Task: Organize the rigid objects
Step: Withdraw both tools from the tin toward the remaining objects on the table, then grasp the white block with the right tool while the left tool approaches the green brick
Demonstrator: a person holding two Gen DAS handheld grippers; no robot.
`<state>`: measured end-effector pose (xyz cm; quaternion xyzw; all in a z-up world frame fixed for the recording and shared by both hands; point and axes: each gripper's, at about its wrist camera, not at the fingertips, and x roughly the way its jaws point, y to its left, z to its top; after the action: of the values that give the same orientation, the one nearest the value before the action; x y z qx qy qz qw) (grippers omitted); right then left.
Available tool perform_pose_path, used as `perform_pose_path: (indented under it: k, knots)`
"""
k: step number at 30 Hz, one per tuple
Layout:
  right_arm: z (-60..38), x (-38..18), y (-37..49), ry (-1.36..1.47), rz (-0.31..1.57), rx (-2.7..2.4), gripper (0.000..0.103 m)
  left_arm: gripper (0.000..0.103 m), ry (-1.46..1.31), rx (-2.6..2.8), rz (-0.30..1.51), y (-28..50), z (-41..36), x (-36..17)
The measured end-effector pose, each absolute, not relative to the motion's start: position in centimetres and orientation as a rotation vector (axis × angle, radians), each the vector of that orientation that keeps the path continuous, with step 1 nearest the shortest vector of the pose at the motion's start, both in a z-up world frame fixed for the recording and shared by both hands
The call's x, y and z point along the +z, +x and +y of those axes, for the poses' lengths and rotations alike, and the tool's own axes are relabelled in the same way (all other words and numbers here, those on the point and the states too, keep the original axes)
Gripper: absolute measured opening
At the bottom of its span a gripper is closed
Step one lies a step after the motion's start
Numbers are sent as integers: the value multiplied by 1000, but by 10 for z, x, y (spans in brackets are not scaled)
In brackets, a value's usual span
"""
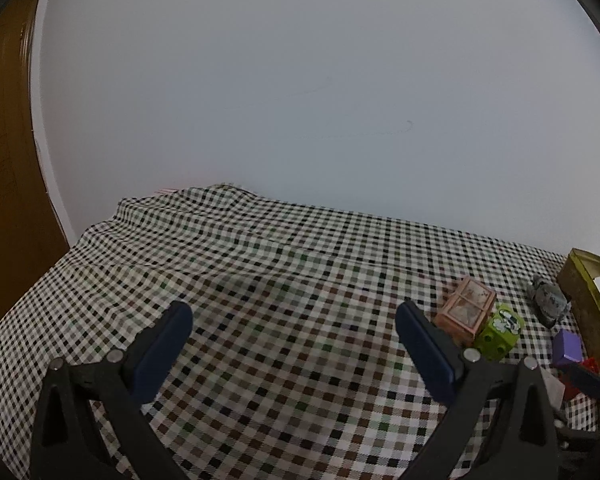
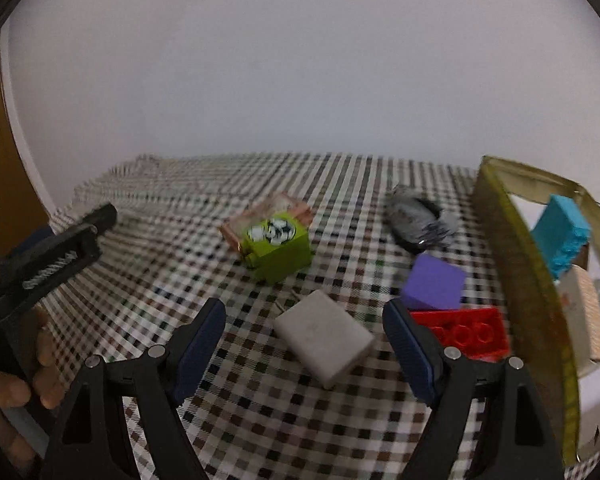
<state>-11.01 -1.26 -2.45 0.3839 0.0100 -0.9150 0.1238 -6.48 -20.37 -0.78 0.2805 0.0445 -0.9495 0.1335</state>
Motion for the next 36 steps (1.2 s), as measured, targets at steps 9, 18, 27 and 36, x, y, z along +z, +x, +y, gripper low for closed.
perform_pose_path:
  k: [9, 18, 27, 36]
  knots:
    - [-25, -39, -118, 1242, 129, -2622, 67, 103, 851, -2791, 107, -70, -196, -8]
    - [-6, -34, -98, 1171, 74, -2570, 56, 103, 878, -2945, 69, -72, -183, -7]
    - [46, 10, -65, 838, -107, -2795, 56, 102, 975, -3187, 98, -83, -140, -7]
    - [79, 13, -65, 815, -157, -2886, 56, 66, 1149, -3208, -135, -110, -85, -16]
